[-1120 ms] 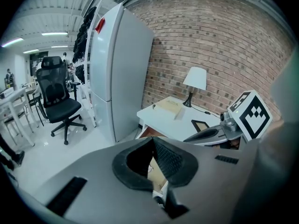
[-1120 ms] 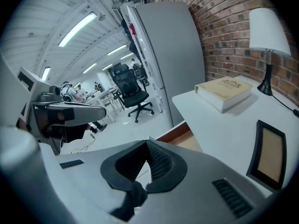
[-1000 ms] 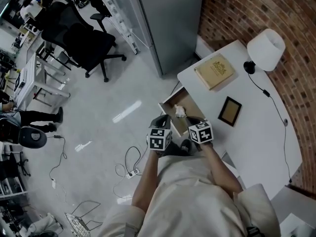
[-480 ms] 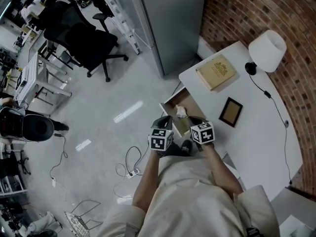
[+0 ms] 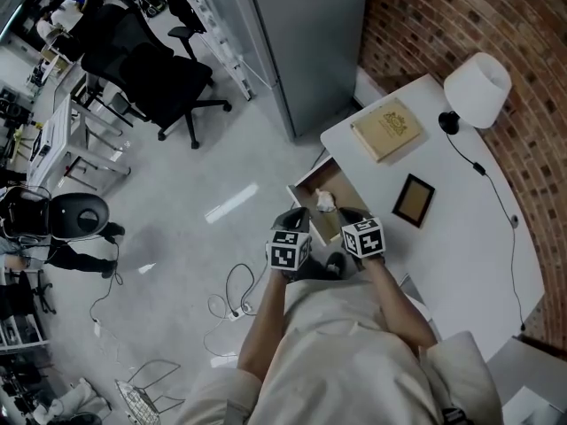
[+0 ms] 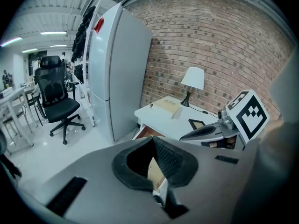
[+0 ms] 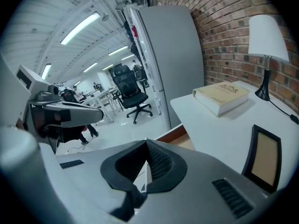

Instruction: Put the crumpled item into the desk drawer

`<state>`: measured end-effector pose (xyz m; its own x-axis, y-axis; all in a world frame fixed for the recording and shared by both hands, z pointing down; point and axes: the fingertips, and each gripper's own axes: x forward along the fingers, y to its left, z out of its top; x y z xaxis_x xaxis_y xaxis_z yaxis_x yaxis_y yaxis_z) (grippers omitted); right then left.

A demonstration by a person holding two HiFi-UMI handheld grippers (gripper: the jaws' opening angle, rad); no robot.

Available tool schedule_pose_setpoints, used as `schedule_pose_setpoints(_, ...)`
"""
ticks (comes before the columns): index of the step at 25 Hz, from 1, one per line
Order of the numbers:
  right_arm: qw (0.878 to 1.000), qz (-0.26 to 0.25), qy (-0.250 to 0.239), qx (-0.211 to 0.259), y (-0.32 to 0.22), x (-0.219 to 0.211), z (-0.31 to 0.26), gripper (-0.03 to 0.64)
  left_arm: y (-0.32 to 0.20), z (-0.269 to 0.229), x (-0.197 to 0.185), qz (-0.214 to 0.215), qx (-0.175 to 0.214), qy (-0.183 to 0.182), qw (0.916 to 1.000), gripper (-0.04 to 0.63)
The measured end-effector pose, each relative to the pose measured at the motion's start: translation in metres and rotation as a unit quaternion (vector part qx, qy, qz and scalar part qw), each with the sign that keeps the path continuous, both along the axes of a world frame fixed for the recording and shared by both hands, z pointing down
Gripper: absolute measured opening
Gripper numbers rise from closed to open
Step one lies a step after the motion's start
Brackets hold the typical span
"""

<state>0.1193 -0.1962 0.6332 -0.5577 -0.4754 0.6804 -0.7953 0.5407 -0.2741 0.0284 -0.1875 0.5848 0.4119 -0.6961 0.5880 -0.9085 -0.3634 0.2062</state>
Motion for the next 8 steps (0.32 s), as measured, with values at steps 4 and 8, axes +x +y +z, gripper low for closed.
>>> schedule_pose_setpoints(4,1.000,-0.008,0.001,0.001,0.0047,-0.0023,-0.0010,0.026,0.0047,0.0007,-0.0017,-0.003,0.000,0.001,1.0000,0.017)
schedule_pose_setpoints(8,1.000,-0.014,0.005,0.002,0.0105,0.0019,-0.0015,0.026,0.0100,0.0000,0.0054,-0.001,-0.003,0.005,1.0000,0.017)
